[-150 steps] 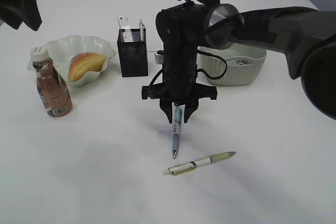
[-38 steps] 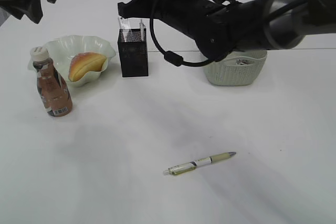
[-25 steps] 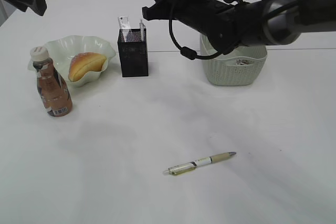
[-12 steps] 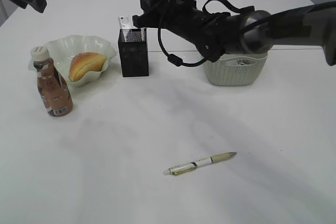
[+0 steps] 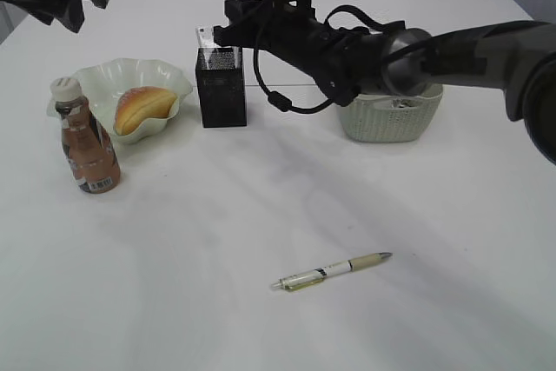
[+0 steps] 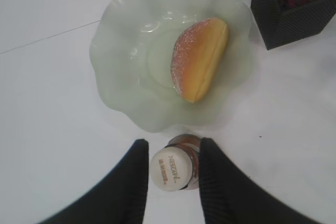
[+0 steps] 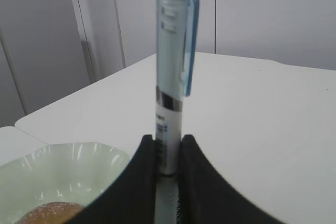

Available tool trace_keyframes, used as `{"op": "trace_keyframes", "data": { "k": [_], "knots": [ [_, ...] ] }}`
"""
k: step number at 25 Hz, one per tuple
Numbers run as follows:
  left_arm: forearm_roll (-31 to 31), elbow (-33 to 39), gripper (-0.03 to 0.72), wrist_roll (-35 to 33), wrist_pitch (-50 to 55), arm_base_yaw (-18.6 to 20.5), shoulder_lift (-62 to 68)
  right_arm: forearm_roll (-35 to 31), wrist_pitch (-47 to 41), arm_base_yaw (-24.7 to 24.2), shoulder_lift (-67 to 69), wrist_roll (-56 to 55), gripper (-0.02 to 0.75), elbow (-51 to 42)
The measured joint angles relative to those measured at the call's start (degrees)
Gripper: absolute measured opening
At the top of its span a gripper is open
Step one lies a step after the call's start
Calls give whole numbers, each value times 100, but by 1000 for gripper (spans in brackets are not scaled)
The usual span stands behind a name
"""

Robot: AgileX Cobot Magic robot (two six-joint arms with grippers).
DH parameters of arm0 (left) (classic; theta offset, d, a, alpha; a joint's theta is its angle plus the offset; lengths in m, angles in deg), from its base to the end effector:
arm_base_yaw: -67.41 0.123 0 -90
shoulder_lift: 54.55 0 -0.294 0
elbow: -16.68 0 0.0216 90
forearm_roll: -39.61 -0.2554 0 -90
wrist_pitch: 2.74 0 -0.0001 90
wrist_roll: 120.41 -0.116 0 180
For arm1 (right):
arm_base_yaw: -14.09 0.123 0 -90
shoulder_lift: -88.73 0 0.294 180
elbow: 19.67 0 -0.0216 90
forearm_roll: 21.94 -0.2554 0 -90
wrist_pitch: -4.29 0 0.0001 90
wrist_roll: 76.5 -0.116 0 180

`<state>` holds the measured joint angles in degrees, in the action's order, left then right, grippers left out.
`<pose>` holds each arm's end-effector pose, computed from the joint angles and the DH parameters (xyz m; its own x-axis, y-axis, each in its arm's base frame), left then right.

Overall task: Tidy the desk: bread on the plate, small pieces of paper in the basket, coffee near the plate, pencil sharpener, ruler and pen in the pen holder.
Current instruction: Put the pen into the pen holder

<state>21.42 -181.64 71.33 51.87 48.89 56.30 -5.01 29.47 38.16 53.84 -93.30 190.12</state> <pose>0.4112 -0.1066 0.3153 -0.7865 0.2463 -0.5664 0.1581 0.9668 0.2008 0.5386 0.2563 0.1992 -0.0302 0.0130 -0.9995 -0.5172 0.8554 0.0268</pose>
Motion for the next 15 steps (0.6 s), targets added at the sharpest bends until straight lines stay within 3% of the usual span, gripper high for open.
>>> {"op": "trace_keyframes", "data": {
  "k": [15],
  "knots": [
    [-45, 0, 244, 12, -131, 0, 50, 211, -37, 0, 435, -360, 48, 588]
  ]
}}
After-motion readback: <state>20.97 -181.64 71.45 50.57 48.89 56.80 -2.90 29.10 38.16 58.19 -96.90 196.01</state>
